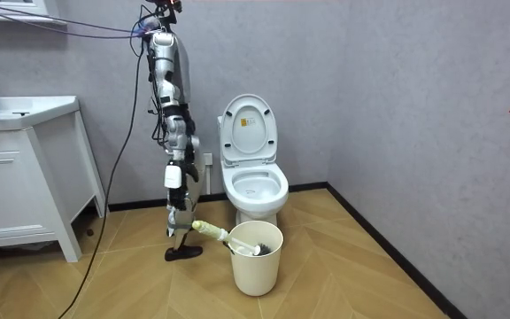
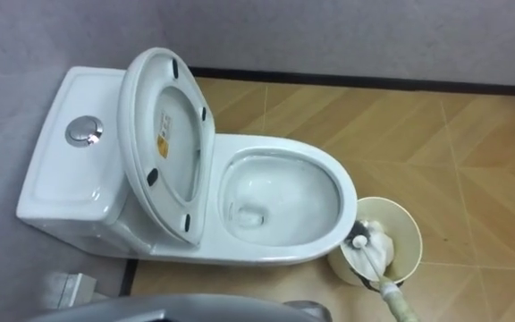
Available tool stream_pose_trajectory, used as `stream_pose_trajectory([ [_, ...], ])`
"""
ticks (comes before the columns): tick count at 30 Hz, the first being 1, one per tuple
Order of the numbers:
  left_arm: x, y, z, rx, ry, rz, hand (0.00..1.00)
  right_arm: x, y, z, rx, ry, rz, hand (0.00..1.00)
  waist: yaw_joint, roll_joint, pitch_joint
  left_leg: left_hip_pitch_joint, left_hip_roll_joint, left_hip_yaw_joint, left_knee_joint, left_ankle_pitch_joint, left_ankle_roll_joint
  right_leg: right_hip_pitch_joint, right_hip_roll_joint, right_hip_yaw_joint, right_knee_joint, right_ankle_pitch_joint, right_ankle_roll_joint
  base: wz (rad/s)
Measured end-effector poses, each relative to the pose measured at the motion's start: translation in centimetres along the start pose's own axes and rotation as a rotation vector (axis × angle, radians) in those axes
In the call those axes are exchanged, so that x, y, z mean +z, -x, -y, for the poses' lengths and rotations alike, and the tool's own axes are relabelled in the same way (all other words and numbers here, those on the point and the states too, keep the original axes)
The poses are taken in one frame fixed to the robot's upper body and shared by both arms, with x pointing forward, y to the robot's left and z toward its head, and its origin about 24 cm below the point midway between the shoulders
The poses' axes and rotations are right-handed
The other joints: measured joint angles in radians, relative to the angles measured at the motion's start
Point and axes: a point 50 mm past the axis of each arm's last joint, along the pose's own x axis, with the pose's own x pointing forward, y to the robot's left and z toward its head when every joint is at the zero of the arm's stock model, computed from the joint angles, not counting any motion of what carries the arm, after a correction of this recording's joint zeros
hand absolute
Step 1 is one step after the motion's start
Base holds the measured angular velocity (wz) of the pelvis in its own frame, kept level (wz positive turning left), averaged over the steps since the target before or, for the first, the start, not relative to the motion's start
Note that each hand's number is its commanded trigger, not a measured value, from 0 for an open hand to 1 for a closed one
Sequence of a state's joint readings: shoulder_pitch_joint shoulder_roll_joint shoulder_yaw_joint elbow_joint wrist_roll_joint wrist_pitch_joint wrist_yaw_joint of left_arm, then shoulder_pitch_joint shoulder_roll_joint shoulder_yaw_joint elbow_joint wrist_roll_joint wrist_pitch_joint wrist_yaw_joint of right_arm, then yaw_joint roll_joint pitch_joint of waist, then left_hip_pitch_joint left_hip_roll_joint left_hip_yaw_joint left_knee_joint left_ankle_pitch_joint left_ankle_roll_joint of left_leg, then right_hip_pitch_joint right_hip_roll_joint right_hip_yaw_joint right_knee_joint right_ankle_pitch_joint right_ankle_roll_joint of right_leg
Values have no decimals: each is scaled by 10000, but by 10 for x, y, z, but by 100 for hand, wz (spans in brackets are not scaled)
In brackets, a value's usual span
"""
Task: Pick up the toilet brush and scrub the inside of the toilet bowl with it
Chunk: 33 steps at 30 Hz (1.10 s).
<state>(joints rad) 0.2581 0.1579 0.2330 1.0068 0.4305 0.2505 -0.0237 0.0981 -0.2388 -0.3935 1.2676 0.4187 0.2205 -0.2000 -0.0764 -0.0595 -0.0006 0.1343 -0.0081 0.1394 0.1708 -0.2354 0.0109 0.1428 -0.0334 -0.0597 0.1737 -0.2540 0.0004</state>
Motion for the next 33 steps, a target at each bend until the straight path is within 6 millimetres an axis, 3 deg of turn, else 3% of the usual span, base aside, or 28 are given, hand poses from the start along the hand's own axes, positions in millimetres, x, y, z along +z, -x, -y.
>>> stream_pose_trajectory([
  [5,6,0,-12,303,-186,472,0,34,7,-15,239,-116,1397,0,29,-234,-19,-565,23,-102,269,1,2,-334,0,-254,-3,61,-32,14],
  [8,10,0,-14,352,-378,700,0,53,12,-25,452,-165,1988,0,167,-255,-70,-1004,93,-113,500,1,1,-736,36,-276,183,152,-71,1],
  [12,25,0,-16,418,-823,1205,0,72,18,-33,419,317,2746,0,278,-246,9,-1696,148,-203,875,0,1,-1293,41,-548,387,189,-111,10],
  [15,61,3,-22,600,-1435,2339,0,97,28,-47,639,463,3631,0,258,-75,130,-2664,227,-336,1341,1,1,-2026,55,-829,616,275,-162,21],
  [20,100,10,-27,889,-1971,3690,0,111,37,-65,840,1562,4353,0,335,81,98,-3749,335,-344,1814,20,31,-3075,100,-859,1094,336,-227,2],
  [25,138,20,-26,833,-1949,4799,0,117,38,-65,507,2654,4559,0,478,156,113,-4889,325,-365,2211,112,153,-4353,1,-838,1805,339,-226,-2],
  [29,183,37,-29,1210,-1888,6207,0,133,48,-76,537,3471,5024,0,575,263,242,-6155,313,-386,2737,200,247,-5716,-99,-805,2546,340,-227,-1],
  [33,209,51,-32,1470,-1696,7163,0,145,56,-84,628,3737,5550,0,579,304,337,-6902,292,-381,2954,336,311,-6559,-235,-829,2992,340,-227,2],
])
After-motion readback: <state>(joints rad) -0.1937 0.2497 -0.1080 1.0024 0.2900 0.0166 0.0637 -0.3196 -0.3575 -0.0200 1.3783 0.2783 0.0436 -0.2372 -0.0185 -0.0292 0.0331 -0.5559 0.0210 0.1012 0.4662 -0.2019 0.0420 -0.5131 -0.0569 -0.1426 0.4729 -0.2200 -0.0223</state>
